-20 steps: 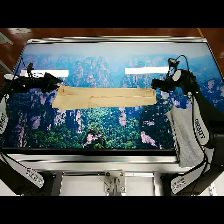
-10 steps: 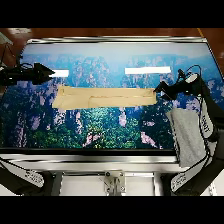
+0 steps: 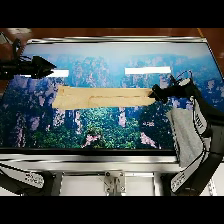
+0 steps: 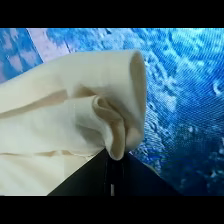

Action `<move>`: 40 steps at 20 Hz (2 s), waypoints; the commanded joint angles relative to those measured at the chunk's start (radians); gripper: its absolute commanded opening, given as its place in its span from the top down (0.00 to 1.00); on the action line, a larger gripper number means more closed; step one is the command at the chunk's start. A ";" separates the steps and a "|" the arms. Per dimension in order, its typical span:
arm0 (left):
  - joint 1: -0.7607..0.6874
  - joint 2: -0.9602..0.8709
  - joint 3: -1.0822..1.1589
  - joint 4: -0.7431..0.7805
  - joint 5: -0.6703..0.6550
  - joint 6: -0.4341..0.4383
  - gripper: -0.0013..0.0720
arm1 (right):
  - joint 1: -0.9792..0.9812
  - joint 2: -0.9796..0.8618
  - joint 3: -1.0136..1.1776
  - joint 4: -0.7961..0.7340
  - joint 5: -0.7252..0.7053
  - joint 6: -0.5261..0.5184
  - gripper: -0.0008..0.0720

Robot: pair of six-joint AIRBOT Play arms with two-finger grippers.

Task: Fold the shirts.

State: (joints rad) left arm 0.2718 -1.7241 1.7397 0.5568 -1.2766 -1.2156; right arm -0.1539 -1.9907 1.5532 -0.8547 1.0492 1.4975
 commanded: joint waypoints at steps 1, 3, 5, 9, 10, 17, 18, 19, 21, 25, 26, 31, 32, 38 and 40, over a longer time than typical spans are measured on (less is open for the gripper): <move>-0.038 0.015 0.000 -0.008 0.000 0.003 0.42 | 0.005 0.013 0.008 0.011 0.006 -0.031 0.91; -0.076 0.011 0.000 -0.008 0.001 0.003 0.68 | 0.005 0.065 0.008 0.010 0.024 -0.083 0.91; -0.140 0.002 0.000 -0.007 0.004 0.021 0.92 | 0.005 0.144 0.008 0.010 0.050 -0.093 0.91; -0.343 -0.056 -0.002 -0.006 0.059 0.043 0.93 | 0.005 0.346 0.008 0.009 0.138 -0.101 0.91; -0.404 -0.076 -0.010 -0.006 0.100 0.040 0.93 | 0.005 0.400 0.008 0.008 0.163 -0.100 0.91; -0.699 -0.193 -0.019 -0.007 0.292 -0.046 0.93 | 0.005 0.670 0.008 0.008 0.262 -0.046 0.91; -0.727 -0.205 -0.019 -0.006 0.315 -0.055 0.93 | 0.005 0.700 0.008 0.008 0.266 -0.032 0.91; -0.752 -0.214 -0.019 -0.006 0.340 -0.057 0.93 | 0.005 0.726 0.008 0.008 0.266 -0.021 0.91; -0.800 -0.234 -0.019 -0.007 0.396 -0.101 0.93 | 0.005 0.777 0.008 0.008 0.280 -0.008 0.91; -0.906 -0.279 -0.019 -0.009 0.476 -0.189 0.93 | 0.005 0.848 0.008 0.007 0.300 0.027 0.91; -0.927 -0.290 -0.019 -0.012 0.510 -0.196 0.93 | 0.005 0.855 0.008 0.008 0.306 0.034 0.91; -0.848 -0.247 -0.019 -0.010 0.549 -0.187 0.93 | 0.030 0.859 0.002 -0.043 0.351 0.037 0.91; -0.799 -0.209 -0.019 -0.002 0.517 -0.162 0.94 | 0.063 0.851 0.003 -0.078 0.346 0.037 0.91; -0.465 0.167 -0.019 0.231 0.402 -0.155 0.94 | 0.389 0.679 0.003 -0.086 0.011 0.037 0.91; -0.363 0.289 -0.019 0.233 0.386 -0.155 0.93 | 0.497 0.590 0.003 -0.076 -0.138 0.037 0.91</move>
State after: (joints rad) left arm -0.2329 -1.6016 1.7203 0.7315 -0.8474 -1.3739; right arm 0.1989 -1.3025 1.5562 -0.9321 1.1305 1.5330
